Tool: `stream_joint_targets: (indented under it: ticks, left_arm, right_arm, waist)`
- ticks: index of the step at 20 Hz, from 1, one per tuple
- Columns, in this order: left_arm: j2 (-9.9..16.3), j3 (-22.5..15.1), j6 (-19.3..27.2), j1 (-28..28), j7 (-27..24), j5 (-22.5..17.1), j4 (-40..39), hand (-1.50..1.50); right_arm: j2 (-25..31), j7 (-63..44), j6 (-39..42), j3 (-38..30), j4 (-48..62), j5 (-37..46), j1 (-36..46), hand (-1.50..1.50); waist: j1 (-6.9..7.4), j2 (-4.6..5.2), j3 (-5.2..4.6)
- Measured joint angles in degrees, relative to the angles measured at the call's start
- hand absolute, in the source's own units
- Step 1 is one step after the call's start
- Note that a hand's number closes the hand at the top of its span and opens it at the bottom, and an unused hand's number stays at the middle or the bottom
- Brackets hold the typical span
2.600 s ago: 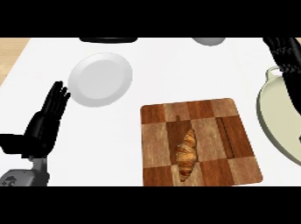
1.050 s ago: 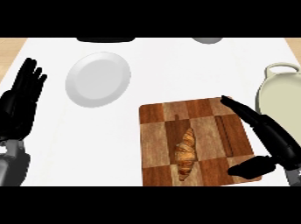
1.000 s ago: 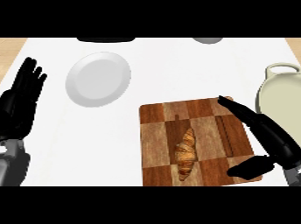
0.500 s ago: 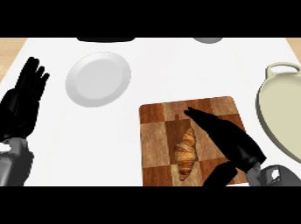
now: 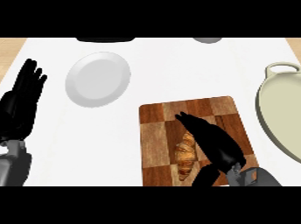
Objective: Pick the croissant from the cutting board and place it in the pot
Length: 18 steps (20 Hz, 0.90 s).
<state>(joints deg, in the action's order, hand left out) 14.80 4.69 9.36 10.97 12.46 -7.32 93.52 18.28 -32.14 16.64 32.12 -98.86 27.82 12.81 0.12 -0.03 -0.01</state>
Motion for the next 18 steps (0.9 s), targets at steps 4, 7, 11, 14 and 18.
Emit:
stream_joint_targets:
  ticks: [4, 7, 11, 14, 18]
  left_arm:
    - [-0.6, -0.1, -0.3, -0.2, 1.9, 0.6, 2.1, 0.00]
    - [-0.7, 0.7, -0.5, 1.4, 2.0, 1.1, 0.6, 0.00]
    - [-2.5, 0.1, -0.1, 0.2, 0.9, 2.5, 0.9, 0.00]
    - [-2.6, 0.9, -0.3, 1.7, 1.4, 2.7, 0.0, 0.00]
    - [-2.9, 1.0, -0.7, 1.4, 2.4, 3.2, 1.1, 0.00]
  right_arm:
    - [-2.5, -0.9, 0.5, 0.0, 1.1, 4.0, -1.1, -1.50]
    - [-3.6, 2.1, 0.2, -1.0, 4.2, 6.2, -1.8, -1.50]
    - [-5.0, 5.3, -0.1, -2.3, 6.8, 8.7, -2.4, -1.50]
    - [-6.8, 7.0, -0.9, -2.5, 9.3, 11.4, -2.9, -1.50]
    - [-9.1, 8.0, -1.4, -3.7, 13.3, 14.2, -2.1, -1.50]
  waist:
    - [-0.04, 0.01, 0.01]
    - [-0.10, 0.02, 0.01]
    - [-0.08, 0.02, 0.02]
    - [-0.11, 0.04, 0.01]
    - [-0.05, 0.03, 0.01]
